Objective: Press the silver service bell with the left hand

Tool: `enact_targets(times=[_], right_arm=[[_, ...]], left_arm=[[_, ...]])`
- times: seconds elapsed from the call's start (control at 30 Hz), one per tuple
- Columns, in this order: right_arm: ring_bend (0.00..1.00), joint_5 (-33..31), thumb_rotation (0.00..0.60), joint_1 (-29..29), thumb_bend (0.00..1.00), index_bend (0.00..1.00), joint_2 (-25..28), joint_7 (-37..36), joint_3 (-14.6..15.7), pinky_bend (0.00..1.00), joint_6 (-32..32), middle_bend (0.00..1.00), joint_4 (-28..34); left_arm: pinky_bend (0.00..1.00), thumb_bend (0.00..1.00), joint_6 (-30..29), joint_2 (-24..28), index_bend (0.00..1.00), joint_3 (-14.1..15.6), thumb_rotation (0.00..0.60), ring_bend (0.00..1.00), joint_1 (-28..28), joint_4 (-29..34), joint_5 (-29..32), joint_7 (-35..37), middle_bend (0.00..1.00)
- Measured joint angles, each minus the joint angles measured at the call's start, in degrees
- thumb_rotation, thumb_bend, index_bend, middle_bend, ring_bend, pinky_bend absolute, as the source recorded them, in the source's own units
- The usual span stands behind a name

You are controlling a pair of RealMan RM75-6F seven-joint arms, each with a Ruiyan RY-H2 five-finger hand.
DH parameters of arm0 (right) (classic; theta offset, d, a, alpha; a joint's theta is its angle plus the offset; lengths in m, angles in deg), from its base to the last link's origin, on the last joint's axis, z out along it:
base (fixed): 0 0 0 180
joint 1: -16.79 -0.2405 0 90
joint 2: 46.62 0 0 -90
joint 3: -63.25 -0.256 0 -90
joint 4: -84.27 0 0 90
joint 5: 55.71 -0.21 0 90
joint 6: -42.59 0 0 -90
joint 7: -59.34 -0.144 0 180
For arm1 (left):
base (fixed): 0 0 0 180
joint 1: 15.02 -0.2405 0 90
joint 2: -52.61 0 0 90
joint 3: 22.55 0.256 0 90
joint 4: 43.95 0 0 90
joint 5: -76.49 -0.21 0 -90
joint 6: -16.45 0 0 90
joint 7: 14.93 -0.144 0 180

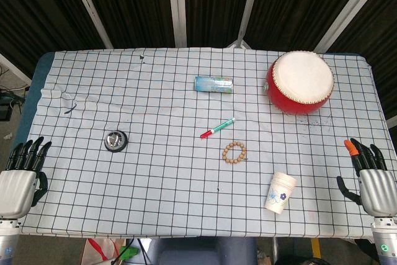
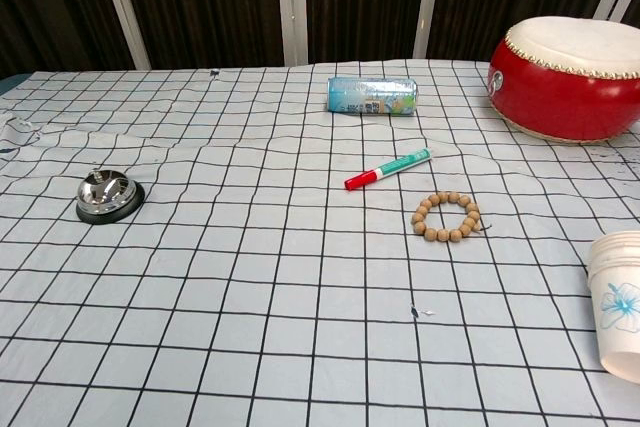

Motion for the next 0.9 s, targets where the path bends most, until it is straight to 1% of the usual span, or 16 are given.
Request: enact_targets(times=[0.3, 0.5, 0.73, 0.9], right_arm=[[0.12, 0.3, 0.6, -0.3, 0.4, 0.04, -0.1, 0.0, 0.3, 0.04, -0.7, 0.08, 0.0], [0.12, 0.4, 0.6, -0.2, 0.4, 0.04, 0.1, -0.4, 0.3, 0.04, -0.6, 0.08, 0.3], [0.12, 0.4, 0.6, -0.1, 0.4, 0.04, 0.4, -0.7, 0.7, 0.04, -0.8, 0.08, 0.5], [0.12, 0.7, 0.6, -0.1, 0.4, 0.04, 0.5, -0.9, 0.8, 0.04, -0.9, 0.08, 0.7]], left_arm=[[0.0, 1.0, 0.7, -0.1, 0.0, 0.4, 0.6, 0.0, 0.2, 0.1, -0.6, -0.5, 0.0], [0.0, 1.0, 2.4, -0.7, 0.0, 0.7, 0.6, 0.0, 1.1, -0.4, -1.0, -0.8, 0.0], [0.0, 1.0, 6.0, -1.3, 0.0, -0.5, 0.6, 0.0, 3.4, -1.2, 0.8, 0.4, 0.0], [0.0, 1.0, 10.0, -2.3, 0.0, -1.5, 0.6, 0.0, 6.0, -2.1, 2.0, 0.2, 0.0]])
